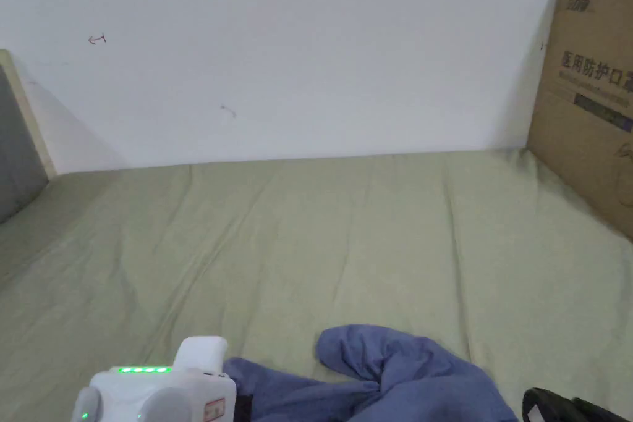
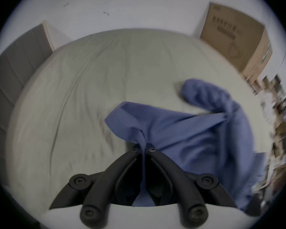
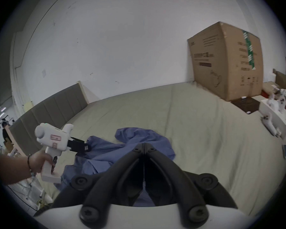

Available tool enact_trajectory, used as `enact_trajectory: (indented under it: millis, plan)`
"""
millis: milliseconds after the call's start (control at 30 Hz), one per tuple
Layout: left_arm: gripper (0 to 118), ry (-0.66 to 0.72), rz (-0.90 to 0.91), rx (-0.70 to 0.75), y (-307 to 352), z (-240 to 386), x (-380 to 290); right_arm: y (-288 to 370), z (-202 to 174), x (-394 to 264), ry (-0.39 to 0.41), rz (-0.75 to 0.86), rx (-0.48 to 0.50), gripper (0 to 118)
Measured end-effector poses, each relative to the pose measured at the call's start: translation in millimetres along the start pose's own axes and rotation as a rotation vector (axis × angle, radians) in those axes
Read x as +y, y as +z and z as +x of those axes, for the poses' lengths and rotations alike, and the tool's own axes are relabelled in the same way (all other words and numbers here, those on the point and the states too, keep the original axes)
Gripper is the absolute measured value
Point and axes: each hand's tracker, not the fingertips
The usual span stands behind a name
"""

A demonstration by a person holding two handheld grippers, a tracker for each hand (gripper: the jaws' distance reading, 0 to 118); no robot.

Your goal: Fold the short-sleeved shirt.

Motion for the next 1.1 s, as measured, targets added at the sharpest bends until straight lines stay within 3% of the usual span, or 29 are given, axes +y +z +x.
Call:
enact_trajectory:
  millis: [67,133,167,200,233,267,300,400,433,467,500,533,567,600,767,967,1100]
  plan:
    - [2,0.024,0.112,0.002,34.0,-1.9,-4.9,-29.4,6.9,22.5,-0.009,-0.068,0.048,0]
    - [3,0.026,0.199,-0.023,65.2,-4.6,-15.8,-70.2,20.3,44.2,-0.107,-0.187,0.113,15]
    - [3,0.021,0.227,-0.027,74.3,-5.3,-19.3,-96.6,30.1,51.0,-0.178,-0.276,0.139,15]
    - [3,0.008,0.230,-0.032,82.5,-4.9,-25.2,-122.8,37.4,56.6,-0.207,-0.371,0.123,64]
    - [2,0.002,0.242,-0.021,88.7,-3.2,-32.1,-146.9,43.4,57.0,-0.225,-0.435,0.105,102]
    - [3,-0.007,0.249,-0.014,94.2,-1.6,-39.2,-168.3,49.9,56.7,-0.250,-0.477,0.089,117]
    - [3,-0.015,0.248,-0.015,96.4,7.2,-43.3,-185.9,55.2,58.0,-0.253,-0.507,0.044,118]
    - [3,-0.035,0.254,0.000,102.1,13.7,-60.4,-240.4,70.8,56.6,-0.223,-0.687,-0.090,117]
    - [3,-0.030,0.257,0.013,101.3,18.2,-63.5,-252.1,74.9,53.6,-0.186,-0.749,-0.145,112]
    - [2,-0.017,0.251,0.012,100.3,17.8,-66.2,-260.5,76.7,47.4,-0.132,-0.809,-0.163,92]
    - [3,0.002,0.232,-0.012,98.9,16.2,-68.4,-263.2,75.9,44.1,-0.098,-0.833,-0.161,46]
    - [3,0.021,0.207,-0.041,97.1,13.1,-68.9,-261.4,70.5,42.7,-0.024,-0.836,-0.230,33]
    - [3,0.023,0.201,-0.038,95.8,12.9,-67.6,-251.0,72.5,51.4,0.007,-0.764,-0.198,21]
    - [2,0.020,0.199,-0.031,96.2,11.2,-67.0,-238.2,64.1,53.3,-0.014,-0.766,-0.139,8]
    - [2,0.038,0.194,-0.029,113.2,-10.1,-46.6,-170.1,71.8,100.3,-0.022,-0.607,-0.079,4]
    - [2,0.007,0.275,0.148,173.1,-38.8,13.2,-79.9,98.0,177.1,-0.032,-0.439,-0.141,3]
    - [2,0.012,0.299,0.159,210.1,-44.7,67.1,-20.1,80.3,225.0,-0.113,-0.327,-0.138,3]
